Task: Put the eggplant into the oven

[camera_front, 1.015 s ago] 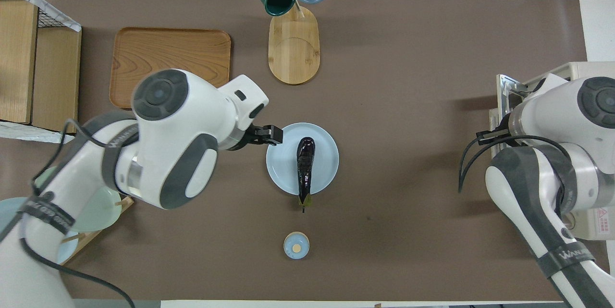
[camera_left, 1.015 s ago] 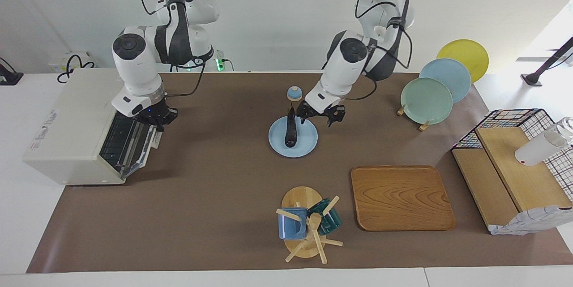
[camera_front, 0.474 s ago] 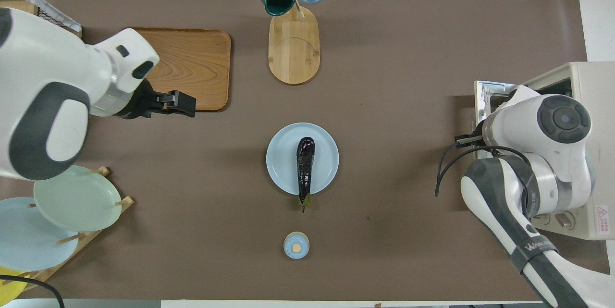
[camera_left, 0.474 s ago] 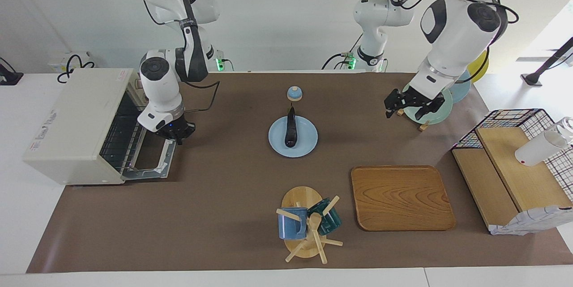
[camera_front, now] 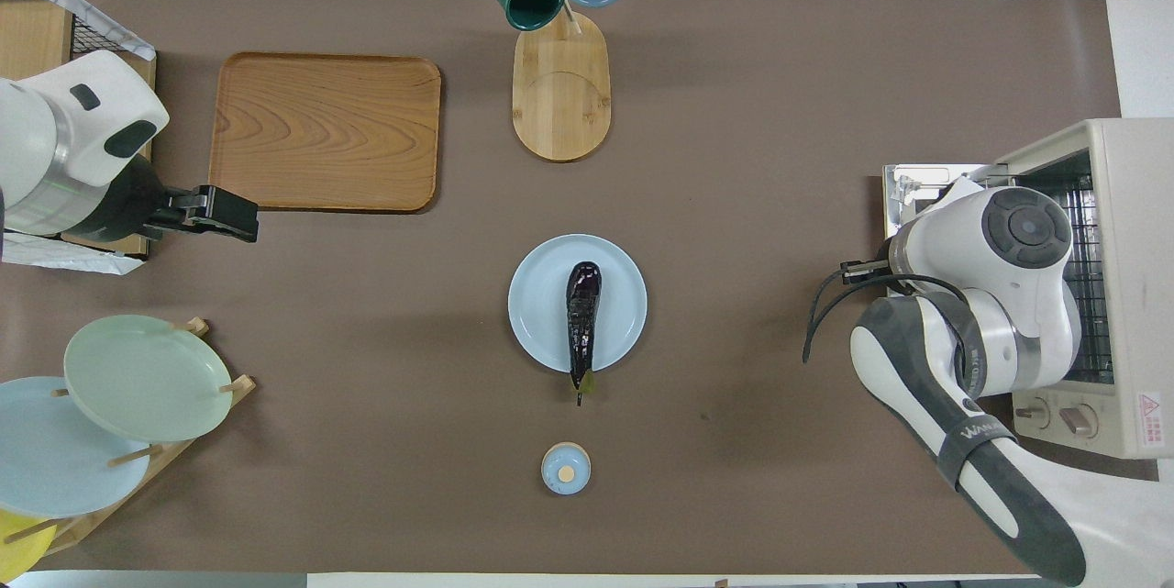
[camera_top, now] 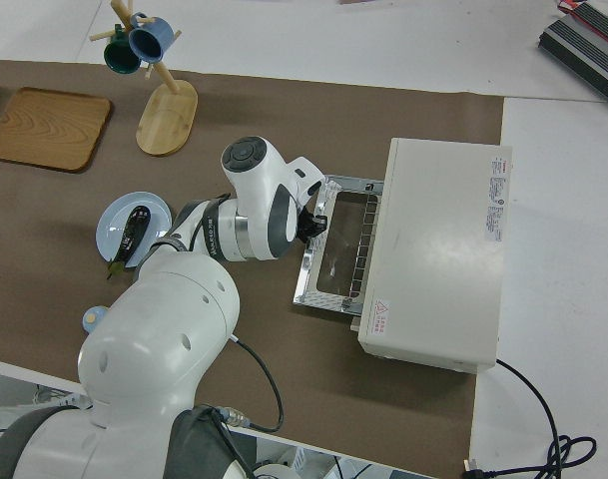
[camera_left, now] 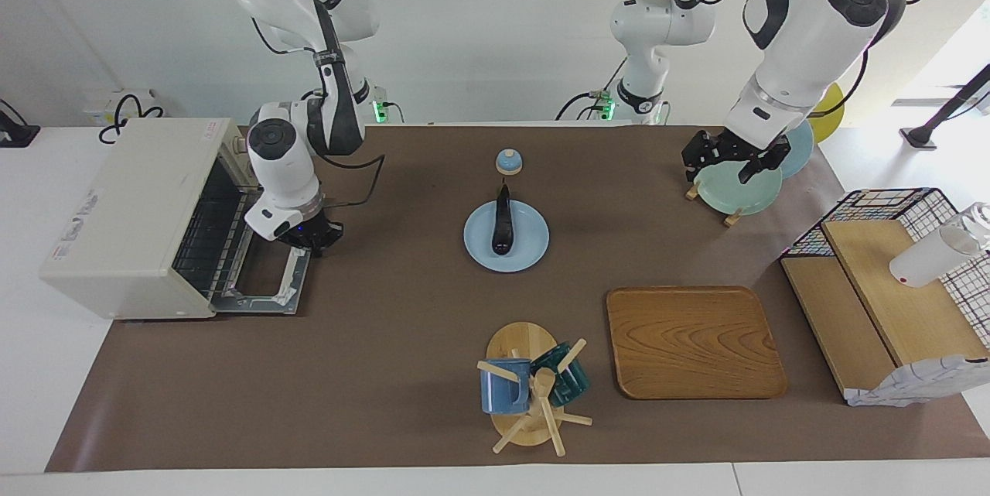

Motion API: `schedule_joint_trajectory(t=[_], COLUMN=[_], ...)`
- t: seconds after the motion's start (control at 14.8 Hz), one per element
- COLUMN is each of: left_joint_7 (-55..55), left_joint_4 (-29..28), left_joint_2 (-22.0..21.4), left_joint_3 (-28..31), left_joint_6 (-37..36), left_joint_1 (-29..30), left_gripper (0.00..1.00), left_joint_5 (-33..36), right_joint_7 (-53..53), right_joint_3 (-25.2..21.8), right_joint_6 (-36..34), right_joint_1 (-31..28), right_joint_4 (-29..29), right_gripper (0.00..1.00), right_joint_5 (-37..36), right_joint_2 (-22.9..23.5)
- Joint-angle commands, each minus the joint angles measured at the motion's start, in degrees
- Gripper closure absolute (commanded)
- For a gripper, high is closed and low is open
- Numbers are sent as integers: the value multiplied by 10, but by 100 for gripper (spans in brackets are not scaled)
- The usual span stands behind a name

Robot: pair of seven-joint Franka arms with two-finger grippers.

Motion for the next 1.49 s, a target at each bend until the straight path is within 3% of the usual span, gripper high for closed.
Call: schedule_joint_trajectory(t=[0.0,0.14,0.2,0.47,0.54,0.61,0.74,0.88,1.08,1.22,1.42], left_joint_7=[1,1,1,1,1,1,2,1,0,0,-2], left_joint_4=[3,3,7,54,64,66,60,40,32,36,36], left_joint_2=[-12,-16,-17,-2,3,3,-1,-9,-11,-10,-9], left_joint_3=[-2,-2,-2,-3,-3,-3,-5,-6,-9,-9,-9], left_joint_6=[-31,-33,-34,-65,-69,-69,-68,-67,-66,-67,-64], left_joint_1=[-1,-1,-1,-4,-6,-6,1,2,8,8,8], left_gripper=[0,0,0,0,0,0,0,0,0,0,0], left_joint_5=[24,24,24,24,24,24,22,21,19,17,16], right_joint_7=[26,45,55,165,230,277,345,404,416,416,418], right_joint_3=[-5,-5,-5,-4,-5,-5,-4,-4,-3,-3,-4], right_joint_6=[-11,-58,-86,-137,-146,-172,-224,-222,-149,-101,-82], right_joint_1=[54,97,116,213,252,280,328,359,375,380,405], right_joint_4=[23,75,102,208,247,299,416,463,437,397,382], right_gripper=[100,51,42,39,35,19,18,30,45,46,47], right_joint_5=[80,94,94,89,82,64,19,13,21,22,22], right_joint_2=[-2,7,8,37,57,92,172,224,228,222,230])
